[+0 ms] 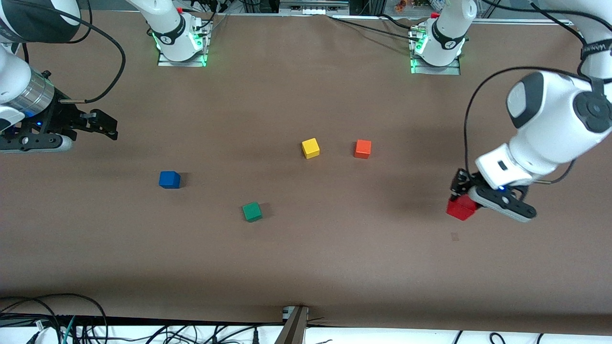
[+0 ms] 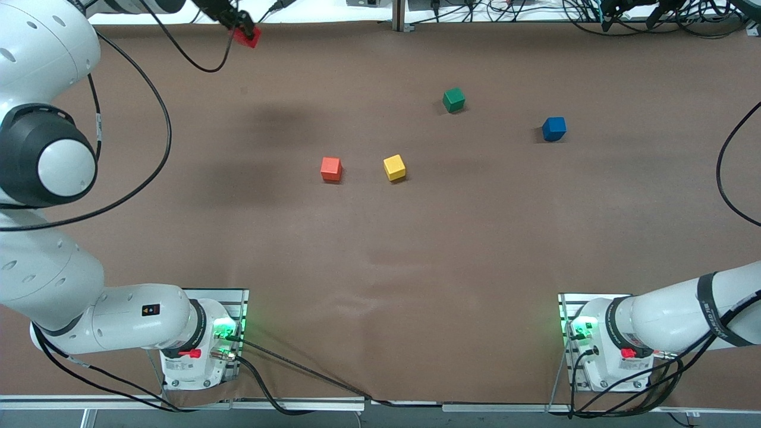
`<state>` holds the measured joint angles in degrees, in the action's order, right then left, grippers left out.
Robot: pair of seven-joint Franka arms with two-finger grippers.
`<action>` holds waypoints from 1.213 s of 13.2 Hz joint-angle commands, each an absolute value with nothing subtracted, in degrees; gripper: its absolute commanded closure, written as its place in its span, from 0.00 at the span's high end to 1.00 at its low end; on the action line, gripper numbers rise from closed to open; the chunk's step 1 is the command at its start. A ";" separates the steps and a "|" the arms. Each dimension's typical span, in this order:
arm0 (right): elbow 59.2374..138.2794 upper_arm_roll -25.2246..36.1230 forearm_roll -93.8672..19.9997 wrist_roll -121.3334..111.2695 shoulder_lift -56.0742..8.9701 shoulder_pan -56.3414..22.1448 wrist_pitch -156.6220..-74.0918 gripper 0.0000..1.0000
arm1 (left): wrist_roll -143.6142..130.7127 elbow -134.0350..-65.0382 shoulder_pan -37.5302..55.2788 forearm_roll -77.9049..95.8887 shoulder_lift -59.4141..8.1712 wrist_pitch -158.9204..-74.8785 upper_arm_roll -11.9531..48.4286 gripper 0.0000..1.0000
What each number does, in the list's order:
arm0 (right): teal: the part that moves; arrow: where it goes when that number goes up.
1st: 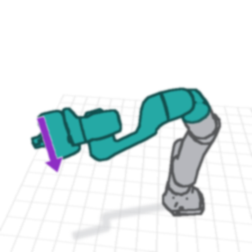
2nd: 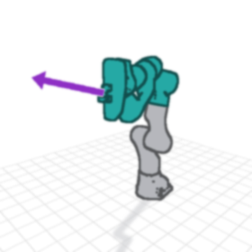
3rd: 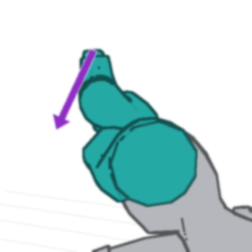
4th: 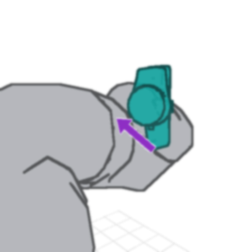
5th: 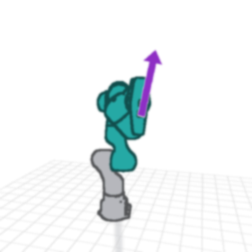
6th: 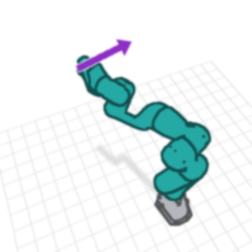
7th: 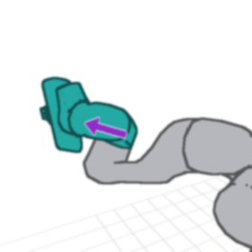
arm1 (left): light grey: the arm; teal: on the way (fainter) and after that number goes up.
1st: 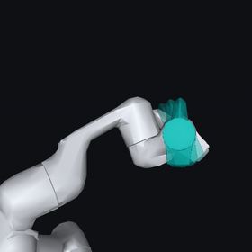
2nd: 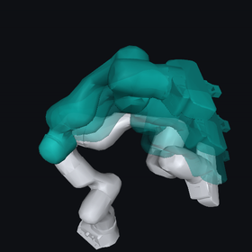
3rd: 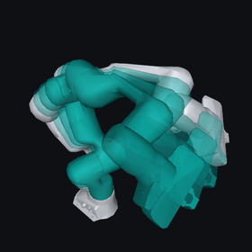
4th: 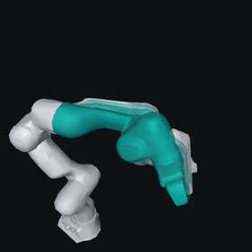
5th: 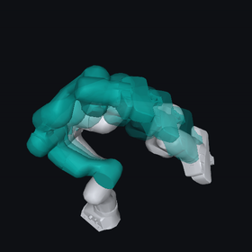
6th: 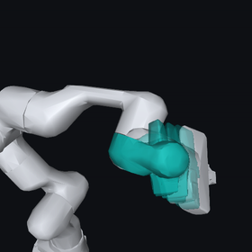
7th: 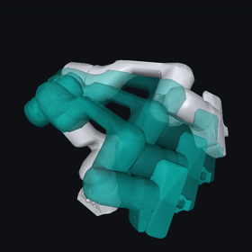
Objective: Pass red block to right arm, stack on blue
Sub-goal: 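Lift the red cube with the left gripper and carry it toward center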
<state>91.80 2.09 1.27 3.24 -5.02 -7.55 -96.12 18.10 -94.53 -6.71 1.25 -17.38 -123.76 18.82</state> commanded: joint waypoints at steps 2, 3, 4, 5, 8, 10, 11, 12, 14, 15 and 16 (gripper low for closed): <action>91.23 2.02 2.20 2.64 -5.10 -7.56 -95.71 1.00 | 27.84 -92.03 -7.56 2.99 -16.70 -122.78 25.55 0.00; 91.32 2.02 2.20 2.64 -5.18 -7.56 -95.89 1.00 | 29.43 -90.54 -7.47 4.12 -16.70 -122.78 27.40 0.00; 90.97 2.11 2.20 2.55 -5.27 -7.30 -95.98 1.00 | 30.05 -89.83 -7.47 5.17 -16.79 -122.78 29.51 0.00; 90.88 2.11 2.20 2.55 -5.27 -7.29 -96.06 1.00 | 30.15 -89.65 -7.47 6.14 -16.79 -122.78 31.18 0.00; 90.88 2.11 2.11 2.55 -5.19 -7.56 -95.98 1.00 | 30.32 -87.37 -7.03 9.04 -17.14 -123.22 35.67 0.00; 90.70 2.02 2.11 2.64 -5.01 -7.65 -96.06 1.00 | 30.67 -86.84 -6.59 12.37 -17.40 -123.49 37.69 0.00; 90.36 1.93 2.11 2.55 -4.75 -7.65 -95.80 1.00 | 30.76 -86.84 -6.59 13.61 -17.58 -123.57 38.84 0.00; 90.18 1.85 2.02 2.29 -4.57 -7.65 -95.37 1.00 | 31.11 -86.84 -6.50 14.23 -17.75 -124.27 39.72 0.00; 90.61 1.67 1.41 0.45 -5.01 -8.08 -92.49 1.00 | 35.56 -86.84 -6.33 18.08 -19.41 -126.82 40.95 0.00; 90.44 1.41 0.54 -2.17 -4.84 -8.52 -89.68 1.00 | 38.90 -86.84 -6.33 20.89 -20.29 -127.61 41.22 0.00; 90.27 1.41 -2.34 -4.89 -4.75 -8.53 -88.43 1.00 | 41.89 -86.84 -6.15 22.66 -20.74 -128.92 41.22 0.00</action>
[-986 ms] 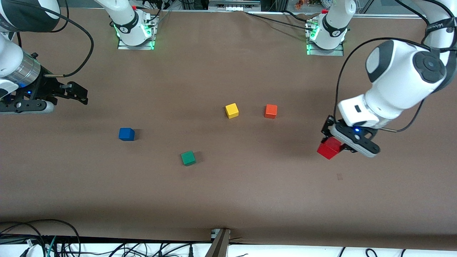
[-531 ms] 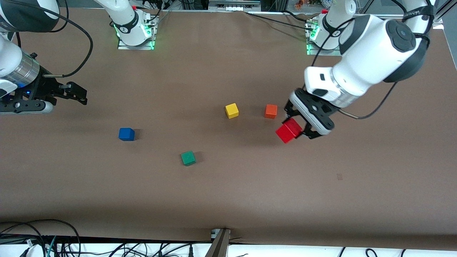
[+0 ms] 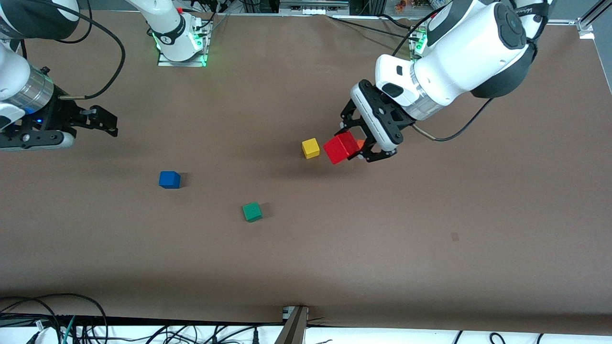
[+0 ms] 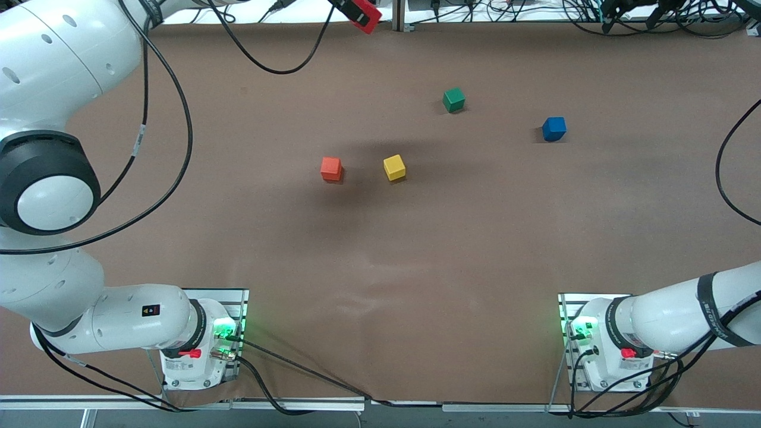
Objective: Pass red block to right arm, stack on blue
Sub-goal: 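Lift the red cube with the left gripper and carry it toward center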
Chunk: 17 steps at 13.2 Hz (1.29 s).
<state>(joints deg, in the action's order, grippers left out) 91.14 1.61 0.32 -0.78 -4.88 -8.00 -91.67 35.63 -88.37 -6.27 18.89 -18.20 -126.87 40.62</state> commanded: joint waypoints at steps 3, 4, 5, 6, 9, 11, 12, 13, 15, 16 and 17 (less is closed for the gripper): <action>90.26 2.02 -12.36 -5.89 -4.66 -8.53 -88.33 1.00 | 49.90 -86.75 -5.98 27.22 -23.02 -129.90 41.57 0.00; 90.26 2.20 -16.13 -5.89 -4.75 -8.35 -88.33 1.00 | 52.97 -86.84 -5.98 29.42 -23.55 -130.60 41.57 0.00; 90.35 2.11 -19.39 -5.80 -5.01 -8.26 -88.24 1.00 | 56.39 -86.84 -5.98 31.79 -24.25 -130.69 41.57 0.00; 90.44 2.20 -22.38 -5.89 -5.27 -8.09 -88.33 1.00 | 59.56 -86.84 -5.98 34.69 -24.69 -130.69 41.57 0.00; 90.62 2.28 -33.45 -5.80 -7.55 -7.47 -88.33 1.00 | 66.60 -86.84 -6.33 44.18 -24.79 -130.78 41.57 0.00; 90.62 2.55 -42.67 -5.89 -10.09 -6.07 -88.33 1.00 | 72.74 -86.92 -6.94 49.72 -24.79 -130.78 41.57 0.00; 90.62 2.55 -47.24 -5.89 -11.33 -5.11 -88.24 1.00 | 76.60 -87.18 -7.12 53.14 -24.87 -130.78 41.49 0.00; 90.62 2.55 -51.90 -6.06 -12.82 -4.66 -88.33 1.00 | 80.03 -87.45 -7.12 56.13 -25.31 -130.78 41.40 0.00; 90.70 2.55 -60.17 -9.12 -15.81 -3.96 -88.24 1.00 | 84.36 -87.63 -7.12 60.01 -26.10 -130.87 41.31 0.00; 90.79 2.55 -63.51 -11.14 -17.13 -3.96 -88.24 1.00 | 85.24 -87.63 -7.03 60.64 -26.54 -132.00 41.40 0.00; 91.31 2.55 -66.33 -12.90 -17.83 -3.96 -88.33 1.00 | 85.95 -87.45 -6.86 60.73 -27.24 -132.71 41.40 0.00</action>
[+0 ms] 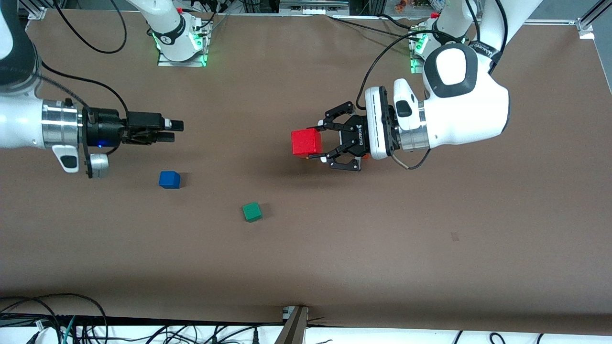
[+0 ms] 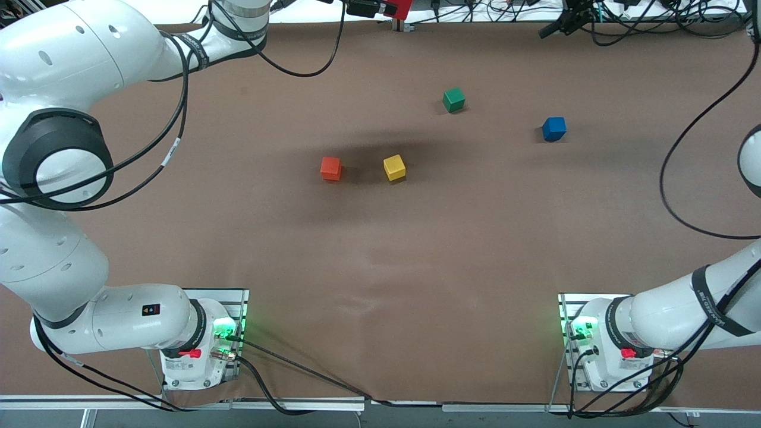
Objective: Pass red block to right arm, stack on blue
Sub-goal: 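Lift the red cube with the left gripper and carry it toward center, then hold the red cube while the right gripper reaches and grasps it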
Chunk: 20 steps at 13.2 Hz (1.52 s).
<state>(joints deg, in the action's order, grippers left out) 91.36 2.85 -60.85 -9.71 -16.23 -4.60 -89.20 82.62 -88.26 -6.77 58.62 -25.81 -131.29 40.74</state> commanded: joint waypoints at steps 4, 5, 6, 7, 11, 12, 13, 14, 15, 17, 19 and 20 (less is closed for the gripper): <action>92.28 2.46 -79.86 -18.54 -20.91 -4.22 -88.77 1.00 | 92.71 -86.66 -5.89 65.20 -31.37 -135.08 41.40 0.00; 92.37 2.37 -82.33 -19.50 -21.44 -4.48 -89.29 1.00 | 93.33 -85.88 -5.45 65.74 -32.16 -135.17 41.40 0.00; 92.37 2.29 -84.79 -20.73 -22.49 -4.74 -90.08 1.00 | 93.34 -85.61 -5.01 65.83 -32.17 -135.35 41.40 0.00; 92.37 2.11 -86.82 -22.22 -23.37 -5.27 -91.22 1.00 | 93.34 -85.52 -4.75 65.92 -32.25 -136.22 41.40 0.00; 92.72 2.02 -92.53 -26.53 -26.01 -9.83 -97.89 1.00 | 93.34 -84.38 -3.69 67.41 -32.61 -137.54 41.40 0.00; 92.81 2.02 -94.90 -27.76 -26.54 -10.89 -99.22 1.00 | 93.34 -84.38 -3.69 67.50 -32.61 -137.72 41.40 0.00; 92.81 2.02 -97.27 -28.82 -26.98 -12.20 -100.62 1.00 | 93.34 -84.37 -3.52 67.50 -32.61 -137.72 41.40 0.00; 92.81 2.02 -99.21 -29.09 -26.98 -13.17 -102.20 1.00 | 93.34 -84.29 -3.43 67.41 -32.69 -137.81 41.40 0.00; 92.81 2.02 -100.53 -29.09 -26.98 -14.23 -103.70 1.00 | 93.34 -84.29 -3.34 67.41 -32.70 -137.81 41.40 0.00; 92.81 2.02 -101.95 -29.53 -26.98 -15.73 -106.33 1.00 | 93.34 -84.20 -3.08 67.50 -32.70 -137.90 41.40 0.00; 92.81 2.02 -104.49 -30.58 -26.98 -17.48 -108.45 1.00 | 93.34 -83.67 -1.94 67.50 -32.87 -139.82 41.40 0.00; 92.81 2.02 -105.46 -30.67 -27.16 -18.36 -109.50 1.00 | 93.34 -83.32 -1.15 67.50 -33.31 -140.96 41.40 0.00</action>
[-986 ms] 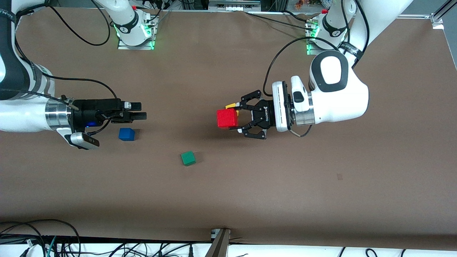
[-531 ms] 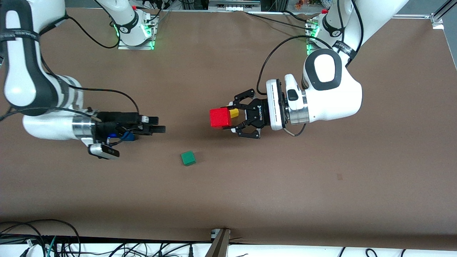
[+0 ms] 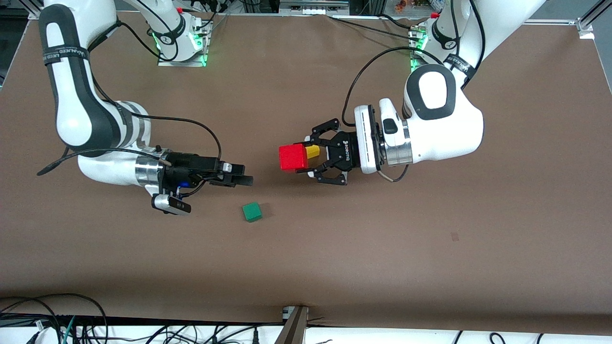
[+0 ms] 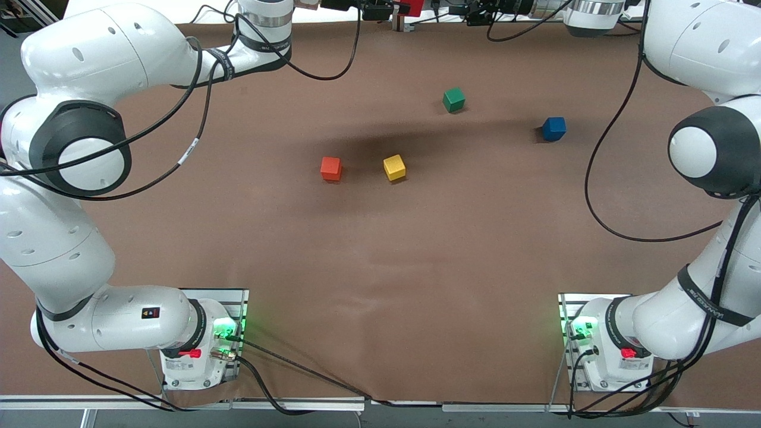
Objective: Pass red block to right arm, stack on blue
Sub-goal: 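Hold the red cube while the right gripper reaches and grasps it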
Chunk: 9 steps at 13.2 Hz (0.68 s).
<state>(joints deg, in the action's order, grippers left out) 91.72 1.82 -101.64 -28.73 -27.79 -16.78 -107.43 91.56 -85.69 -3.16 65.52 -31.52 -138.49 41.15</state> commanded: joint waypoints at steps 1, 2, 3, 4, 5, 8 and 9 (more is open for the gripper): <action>92.81 2.02 -105.99 -30.76 -27.16 -18.89 -110.21 1.00 | 93.34 -82.71 -0.36 67.50 -33.83 -142.28 41.40 0.00; 92.81 2.02 -106.69 -30.76 -27.16 -19.51 -111.00 1.00 | 93.34 -82.27 -0.09 67.41 -34.45 -142.47 41.40 0.00; 92.81 2.02 -107.57 -30.76 -27.16 -20.12 -111.96 1.00 | 93.34 -81.92 0.26 67.41 -34.80 -142.56 41.31 0.00; 92.81 2.02 -107.75 -30.76 -27.16 -20.65 -112.84 1.00 | 93.34 -80.87 0.87 67.41 -35.50 -142.56 41.13 0.00; 92.81 2.02 -107.75 -30.76 -27.16 -20.92 -113.20 1.00 | 93.34 -80.08 1.31 67.41 -36.03 -142.82 41.05 0.00; 92.81 2.02 -108.02 -30.94 -27.16 -21.44 -113.99 1.00 | 93.34 -79.72 1.58 67.41 -36.56 -143.70 41.04 0.00; 92.81 2.02 -108.02 -30.94 -27.16 -21.79 -114.52 1.00 | 93.34 -79.54 1.58 67.41 -36.91 -143.70 41.04 0.00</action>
